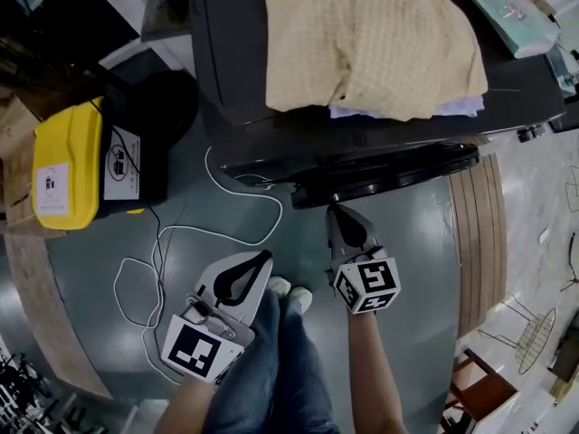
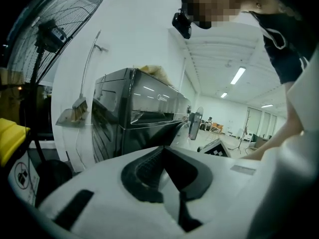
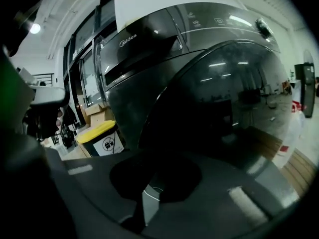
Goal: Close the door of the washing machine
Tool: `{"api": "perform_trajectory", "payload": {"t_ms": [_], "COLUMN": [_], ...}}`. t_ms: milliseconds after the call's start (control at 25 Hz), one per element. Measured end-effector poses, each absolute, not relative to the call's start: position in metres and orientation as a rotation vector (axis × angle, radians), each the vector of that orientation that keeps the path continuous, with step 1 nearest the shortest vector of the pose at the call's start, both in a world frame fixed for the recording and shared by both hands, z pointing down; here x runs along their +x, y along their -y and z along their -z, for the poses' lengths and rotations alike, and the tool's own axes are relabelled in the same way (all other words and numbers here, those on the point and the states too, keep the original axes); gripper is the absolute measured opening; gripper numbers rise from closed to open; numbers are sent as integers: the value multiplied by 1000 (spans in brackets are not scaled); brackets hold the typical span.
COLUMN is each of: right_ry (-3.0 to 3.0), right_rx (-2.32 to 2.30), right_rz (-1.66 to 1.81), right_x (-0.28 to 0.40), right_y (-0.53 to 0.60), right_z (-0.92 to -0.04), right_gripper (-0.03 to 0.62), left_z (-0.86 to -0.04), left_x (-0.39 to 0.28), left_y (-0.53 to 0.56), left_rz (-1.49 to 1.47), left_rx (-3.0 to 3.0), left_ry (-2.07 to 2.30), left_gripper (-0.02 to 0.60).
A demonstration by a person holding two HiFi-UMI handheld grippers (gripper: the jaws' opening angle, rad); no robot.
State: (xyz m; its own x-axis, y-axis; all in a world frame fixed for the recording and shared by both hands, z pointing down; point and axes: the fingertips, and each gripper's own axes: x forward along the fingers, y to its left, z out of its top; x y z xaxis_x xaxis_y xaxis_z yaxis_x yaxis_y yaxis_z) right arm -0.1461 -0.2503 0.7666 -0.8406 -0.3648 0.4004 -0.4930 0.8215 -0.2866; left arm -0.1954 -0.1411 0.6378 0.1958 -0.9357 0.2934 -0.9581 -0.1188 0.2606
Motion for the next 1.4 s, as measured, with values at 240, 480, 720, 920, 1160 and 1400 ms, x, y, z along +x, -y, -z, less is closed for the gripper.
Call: {"api": "perform_trajectory", "payload": {"t_ms": [240, 480, 720, 920, 1160, 1400], "right_ry": [2701, 2697, 2737, 2816, 2894, 2899], "right_rx": [697, 748, 936, 1164, 1410, 1632], "right_rz": [-600, -647, -617, -376, -70, 133], "right_x": [-146, -138, -79, -20, 58, 128], "right_y": [251, 253, 257, 291, 314, 299], "right_z": [-768, -757, -650, -498, -322, -218], "right_gripper": [14, 12, 12, 12, 12, 12], "left_z": [-639, -625, -548, -433, -302, -220], "left_x": [-204, -197, -176, -144, -88, -42], "left_y": [144, 151, 177, 227, 265, 275], "left_rz": [-88, -103, -85, -55, -43, 51], "left_rx": [2096, 2138, 2242, 2477, 2706, 2845], "left_ry": [1785, 1776, 1752, 1724, 1677, 1650], "left_gripper": [0, 0, 0, 0, 0, 0]}}
